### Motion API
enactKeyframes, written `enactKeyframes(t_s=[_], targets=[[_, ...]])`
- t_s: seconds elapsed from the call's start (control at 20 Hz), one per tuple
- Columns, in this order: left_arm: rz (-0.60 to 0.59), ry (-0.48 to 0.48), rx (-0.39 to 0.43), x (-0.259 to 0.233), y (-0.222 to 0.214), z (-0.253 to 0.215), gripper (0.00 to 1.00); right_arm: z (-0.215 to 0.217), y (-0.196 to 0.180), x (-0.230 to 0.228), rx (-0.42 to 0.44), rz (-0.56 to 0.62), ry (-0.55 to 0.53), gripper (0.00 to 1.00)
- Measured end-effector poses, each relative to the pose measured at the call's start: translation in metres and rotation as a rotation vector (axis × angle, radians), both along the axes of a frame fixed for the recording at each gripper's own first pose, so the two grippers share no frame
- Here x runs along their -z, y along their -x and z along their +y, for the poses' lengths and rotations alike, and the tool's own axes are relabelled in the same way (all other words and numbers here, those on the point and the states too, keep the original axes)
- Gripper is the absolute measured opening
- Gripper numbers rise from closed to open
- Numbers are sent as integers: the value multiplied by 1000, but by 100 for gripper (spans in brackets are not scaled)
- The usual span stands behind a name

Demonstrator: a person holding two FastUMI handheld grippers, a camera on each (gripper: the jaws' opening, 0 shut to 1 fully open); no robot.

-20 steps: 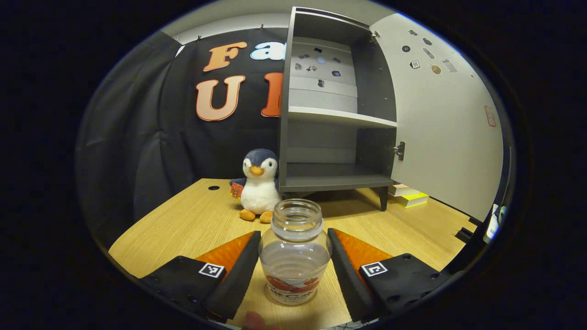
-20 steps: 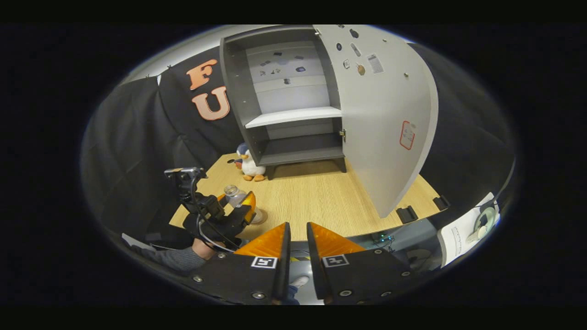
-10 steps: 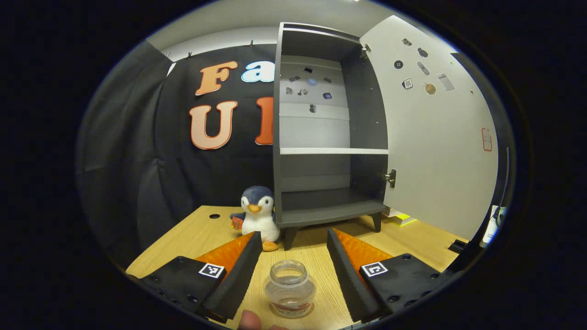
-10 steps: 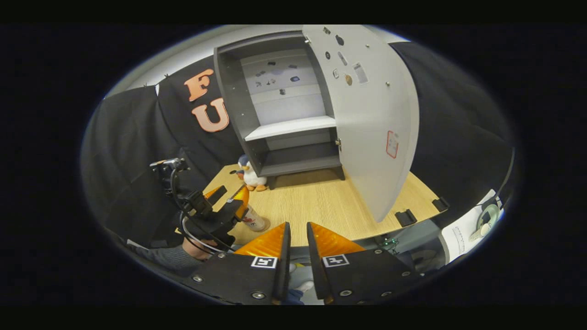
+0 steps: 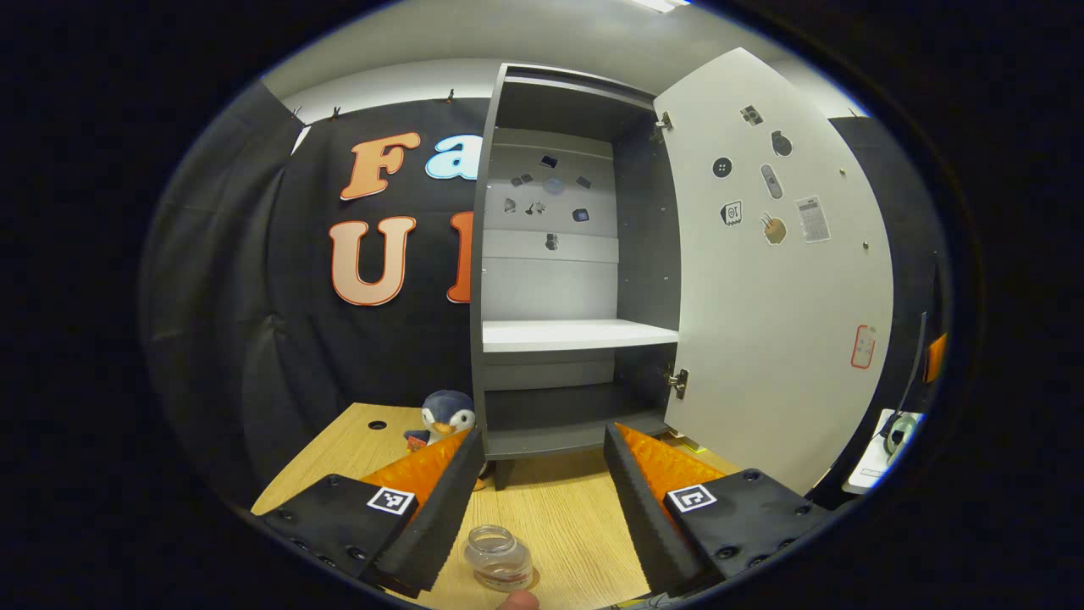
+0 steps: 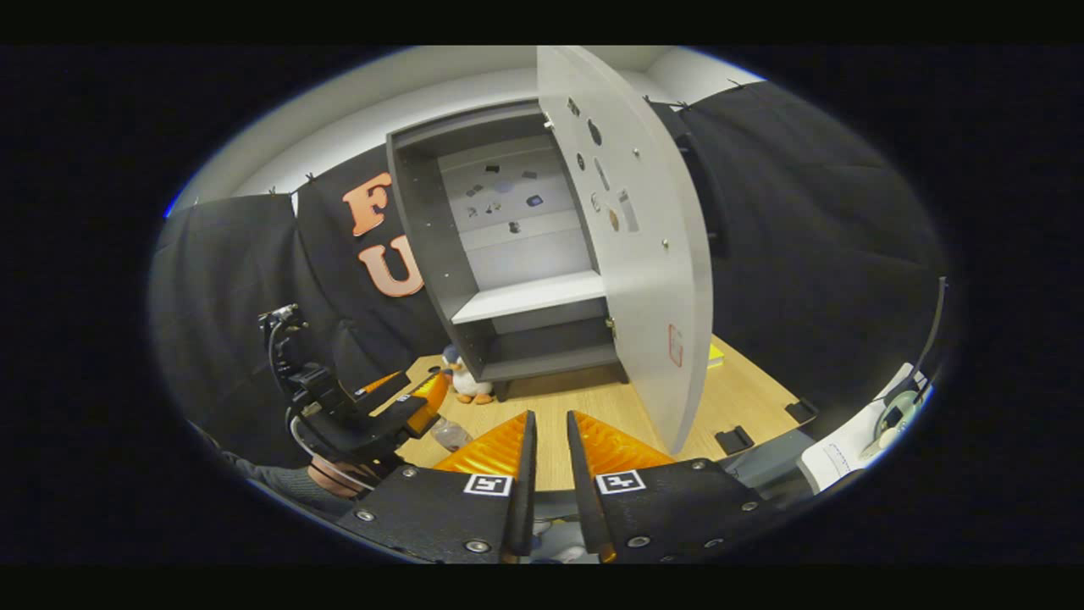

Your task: Open the cabinet door with the right hand, grasp the bottle in the cabinet with the left hand and place it on the coaster, then close the cabinet door with the right hand.

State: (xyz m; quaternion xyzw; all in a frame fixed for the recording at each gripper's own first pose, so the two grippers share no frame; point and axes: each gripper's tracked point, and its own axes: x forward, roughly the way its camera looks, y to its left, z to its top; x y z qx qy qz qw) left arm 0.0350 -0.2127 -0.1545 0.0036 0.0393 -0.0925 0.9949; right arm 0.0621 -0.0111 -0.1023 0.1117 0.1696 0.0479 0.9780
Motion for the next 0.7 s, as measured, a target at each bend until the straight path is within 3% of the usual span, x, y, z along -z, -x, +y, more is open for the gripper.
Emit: enactKeyframes(t_s=[0.35,0.45,0.5,0.6,0.65,0.7], targets=[[29,-29,34,-23,11,-6,93,-82,-18,-64,95,-158,22,22],[25,-44,37,-30,13,-7,93,-103,-22,-75,113,-184,21,12],[21,-50,38,-34,12,-7,93,-113,-25,-77,123,-190,23,12],[20,-56,39,-40,11,-8,93,-128,-34,-77,135,-201,21,34],[22,-58,36,-41,11,-8,93,-135,-39,-79,138,-209,20,27],[26,-58,34,-41,10,-8,93,-139,-46,-78,134,-209,16,36]])
